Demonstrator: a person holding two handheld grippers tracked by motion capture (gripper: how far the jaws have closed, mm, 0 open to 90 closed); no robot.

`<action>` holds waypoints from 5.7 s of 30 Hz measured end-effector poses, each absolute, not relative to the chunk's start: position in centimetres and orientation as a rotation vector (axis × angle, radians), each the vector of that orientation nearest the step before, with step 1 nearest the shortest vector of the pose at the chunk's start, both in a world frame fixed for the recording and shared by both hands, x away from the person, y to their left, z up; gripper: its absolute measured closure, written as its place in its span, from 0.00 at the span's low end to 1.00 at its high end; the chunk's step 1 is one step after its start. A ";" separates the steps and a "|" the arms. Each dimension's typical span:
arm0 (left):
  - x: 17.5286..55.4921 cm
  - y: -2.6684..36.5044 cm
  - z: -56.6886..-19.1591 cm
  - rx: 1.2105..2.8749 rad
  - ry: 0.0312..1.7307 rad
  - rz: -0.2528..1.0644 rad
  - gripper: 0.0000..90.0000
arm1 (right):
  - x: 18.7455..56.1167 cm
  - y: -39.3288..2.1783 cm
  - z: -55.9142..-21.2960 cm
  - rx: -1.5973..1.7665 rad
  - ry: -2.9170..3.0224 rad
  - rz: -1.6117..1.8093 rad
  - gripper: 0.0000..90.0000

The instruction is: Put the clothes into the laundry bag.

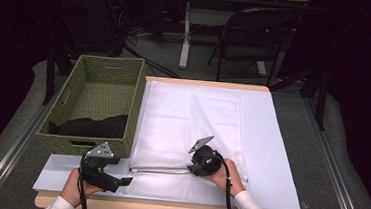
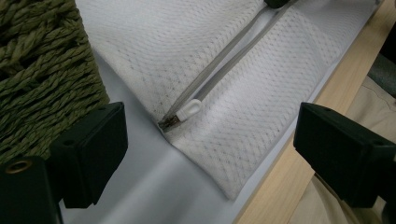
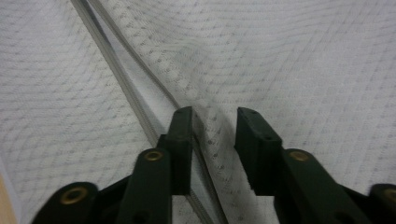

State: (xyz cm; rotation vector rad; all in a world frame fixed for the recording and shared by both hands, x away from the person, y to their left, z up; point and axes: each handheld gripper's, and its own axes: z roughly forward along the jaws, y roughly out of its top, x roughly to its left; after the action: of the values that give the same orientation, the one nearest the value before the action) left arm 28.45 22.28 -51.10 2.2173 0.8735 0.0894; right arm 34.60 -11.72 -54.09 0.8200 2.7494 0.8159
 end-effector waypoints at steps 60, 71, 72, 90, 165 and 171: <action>28.6 24.1 -47.0 2.319 0.672 0.100 0.01 | 33.6 -11.8 -52.0 0.759 2.698 0.860 0.99; 30.3 25.2 -44.4 2.397 0.630 0.108 0.00 | 33.6 -11.9 -52.0 0.752 2.695 0.863 0.99; 30.5 25.3 -44.2 2.412 0.630 0.131 0.00 | 33.6 -11.9 -52.0 0.755 2.696 0.864 0.99; 34.8 27.3 -39.7 2.507 0.574 0.251 0.00 | 33.6 -11.9 -52.0 0.767 2.695 0.851 0.99; 45.3 25.1 -46.8 3.001 0.400 -0.038 0.33 | 33.8 -11.8 -52.3 0.757 2.714 0.821 0.98; 45.2 25.2 -47.3 3.003 0.365 -0.142 0.64 | 33.7 -11.7 -52.4 0.758 2.718 0.818 0.99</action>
State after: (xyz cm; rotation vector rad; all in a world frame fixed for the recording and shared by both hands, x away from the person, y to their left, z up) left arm 45.24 25.20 -47.25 3.0026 0.3655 -0.1421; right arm 33.72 -11.74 -52.38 0.7576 2.7176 0.8178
